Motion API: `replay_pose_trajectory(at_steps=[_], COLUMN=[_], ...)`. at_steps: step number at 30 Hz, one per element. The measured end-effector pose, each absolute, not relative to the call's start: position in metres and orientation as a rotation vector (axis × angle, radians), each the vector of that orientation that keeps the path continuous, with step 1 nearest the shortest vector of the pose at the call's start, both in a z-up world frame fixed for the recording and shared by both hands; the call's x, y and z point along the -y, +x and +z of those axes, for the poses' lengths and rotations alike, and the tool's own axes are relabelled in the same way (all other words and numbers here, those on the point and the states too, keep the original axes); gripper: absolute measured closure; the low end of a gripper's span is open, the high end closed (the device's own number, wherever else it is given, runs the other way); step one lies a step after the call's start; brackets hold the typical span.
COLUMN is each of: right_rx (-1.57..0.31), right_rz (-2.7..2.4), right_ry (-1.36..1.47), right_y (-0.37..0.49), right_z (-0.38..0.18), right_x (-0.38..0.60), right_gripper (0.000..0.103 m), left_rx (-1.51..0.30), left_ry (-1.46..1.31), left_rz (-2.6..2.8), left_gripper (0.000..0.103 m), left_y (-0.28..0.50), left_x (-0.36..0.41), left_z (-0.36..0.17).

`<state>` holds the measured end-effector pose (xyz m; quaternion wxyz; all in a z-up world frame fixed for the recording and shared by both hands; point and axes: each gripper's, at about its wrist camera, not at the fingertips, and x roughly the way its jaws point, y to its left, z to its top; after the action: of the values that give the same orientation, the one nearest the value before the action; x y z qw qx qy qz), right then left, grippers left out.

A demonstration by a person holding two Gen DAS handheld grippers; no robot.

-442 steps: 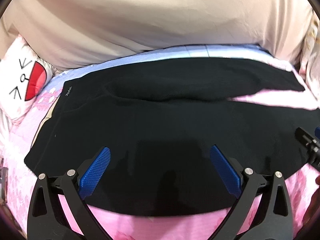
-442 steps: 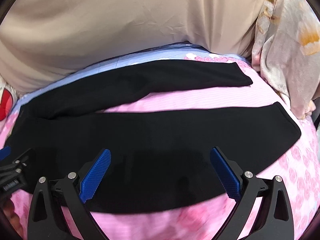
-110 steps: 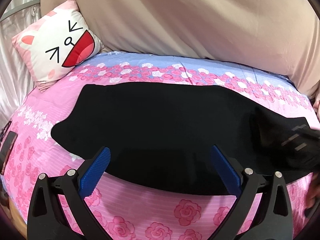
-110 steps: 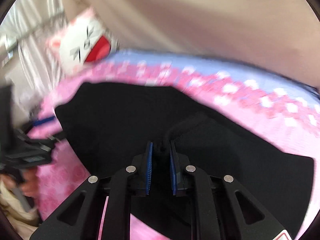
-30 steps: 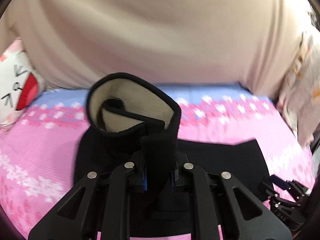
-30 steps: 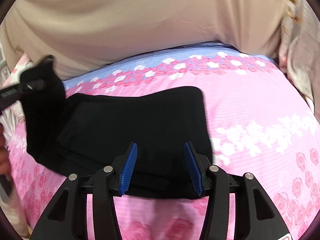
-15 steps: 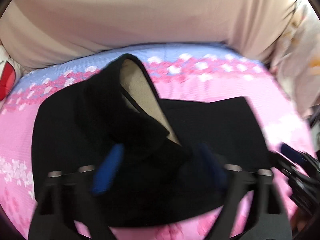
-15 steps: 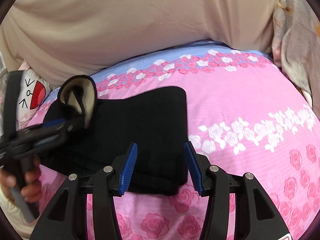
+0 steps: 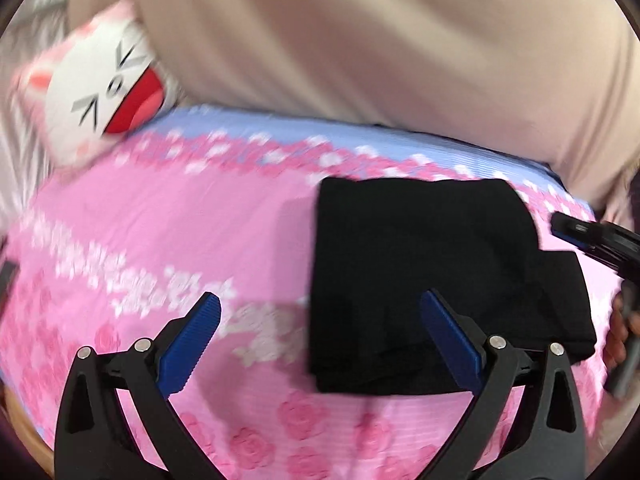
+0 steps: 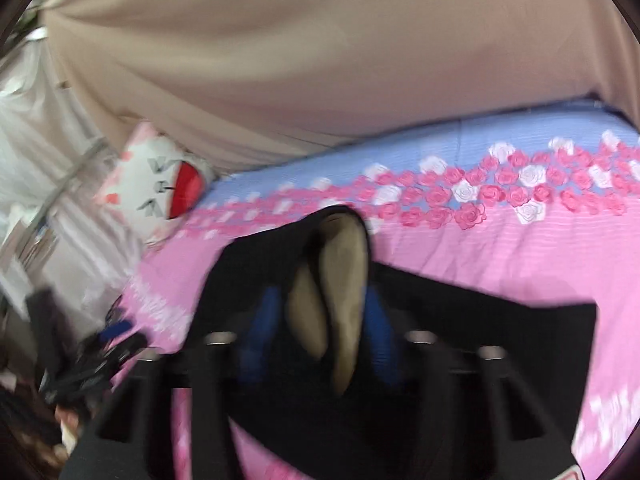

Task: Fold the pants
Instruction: 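Grasp the folded pants with the right gripper and fold them over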

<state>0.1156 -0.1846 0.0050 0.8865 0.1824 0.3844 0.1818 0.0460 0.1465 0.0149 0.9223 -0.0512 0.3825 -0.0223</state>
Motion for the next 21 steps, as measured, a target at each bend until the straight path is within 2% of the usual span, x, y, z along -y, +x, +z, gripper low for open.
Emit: replay_pose_trajectory(at_steps=[4,6,8,9,11,13,14,15,21], right_rx=[-0.949,-0.992,-1.005,-1.005,-1.008,-0.999,-0.996,-0.99,-0.799], right_rz=[0.428,0.529,0.554,0.55,0.527,0.491,0.481,0.501,0.527], right_ry=[0.353,0.392,0.374,0.354,0.327,0.296,0.283,0.302,0.424], right_y=[0.159,0.163,0.162,0.163,0.166,0.169,0.168,0.17,0.118], right_z=[-0.027,-0.035,-0.039,-0.041,-0.046,-0.047,-0.044,-0.039,0.032], right_x=[0.162,0.147,0.129,0.121,0.11,0.103,0.103,0.103,0.147], right_gripper=[0.072,0.066,0.052,0.048,0.048,0.07,0.09,0.095,0.096], left_rx=[-0.797,-0.787,-0.784,-0.789,-0.8,-0.816,-0.82,-0.823,-0.782], left_ry=[-0.115,-0.11,-0.114,-0.124,-0.146,-0.162,-0.164,-0.165,-0.14], left_rz=[-0.028,-0.015,-0.004,-0.001,-0.004,-0.014,-0.019,-0.024,-0.03], left_gripper=[0.005,0.005,0.005,0.005,0.005,0.005,0.005,0.005,0.005], left_y=[0.046,0.043,0.043,0.045,0.05,0.055,0.056,0.058,0.06], left_x=[-0.166,-0.176,-0.182,-0.185,-0.187,-0.187,-0.185,-0.184,-0.174], left_z=[0.006,0.005,0.002,0.001,-0.002,-0.005,-0.005,-0.005,0.01])
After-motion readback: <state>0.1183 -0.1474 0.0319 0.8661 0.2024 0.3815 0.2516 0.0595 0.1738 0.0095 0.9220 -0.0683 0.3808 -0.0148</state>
